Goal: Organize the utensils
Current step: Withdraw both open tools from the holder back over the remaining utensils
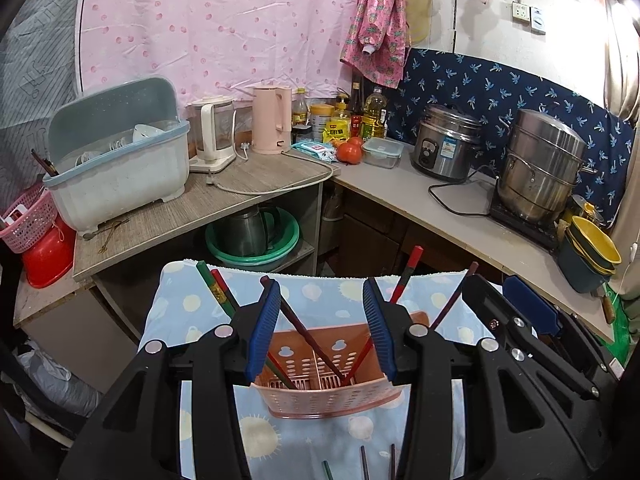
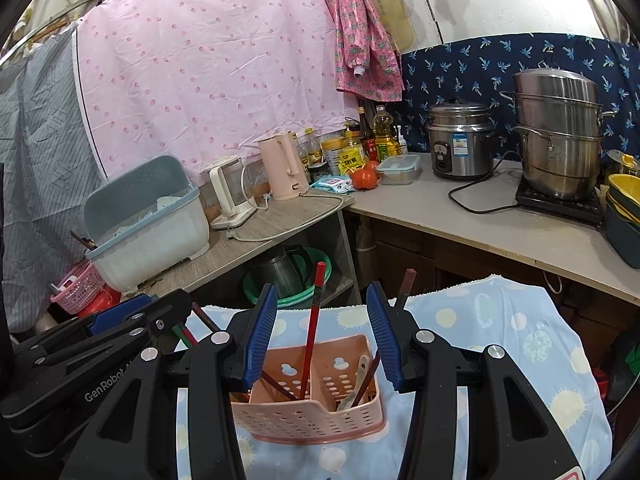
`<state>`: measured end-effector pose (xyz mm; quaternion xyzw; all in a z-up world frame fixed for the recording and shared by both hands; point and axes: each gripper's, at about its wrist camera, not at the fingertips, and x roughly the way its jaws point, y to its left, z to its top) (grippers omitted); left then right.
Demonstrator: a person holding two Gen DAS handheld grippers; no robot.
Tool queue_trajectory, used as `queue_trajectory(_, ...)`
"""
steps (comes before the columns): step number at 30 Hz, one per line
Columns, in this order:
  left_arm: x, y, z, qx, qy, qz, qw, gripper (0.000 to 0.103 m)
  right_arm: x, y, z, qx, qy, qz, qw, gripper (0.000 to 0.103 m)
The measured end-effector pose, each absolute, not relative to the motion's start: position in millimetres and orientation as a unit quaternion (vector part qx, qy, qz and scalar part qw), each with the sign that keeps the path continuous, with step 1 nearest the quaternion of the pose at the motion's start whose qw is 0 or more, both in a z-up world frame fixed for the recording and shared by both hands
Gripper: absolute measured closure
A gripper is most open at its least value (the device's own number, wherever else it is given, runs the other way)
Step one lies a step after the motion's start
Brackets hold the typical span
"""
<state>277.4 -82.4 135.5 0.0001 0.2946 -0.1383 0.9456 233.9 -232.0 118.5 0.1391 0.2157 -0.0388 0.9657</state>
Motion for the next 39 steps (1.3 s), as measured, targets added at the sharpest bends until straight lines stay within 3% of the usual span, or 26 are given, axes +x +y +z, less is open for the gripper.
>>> queue_trajectory(39, 147, -97, 55, -0.159, 0.428, -0.137, 0.879, 0.062, 81, -258, 42, 0.219, 0.275, -0.108, 0.93, 0.047)
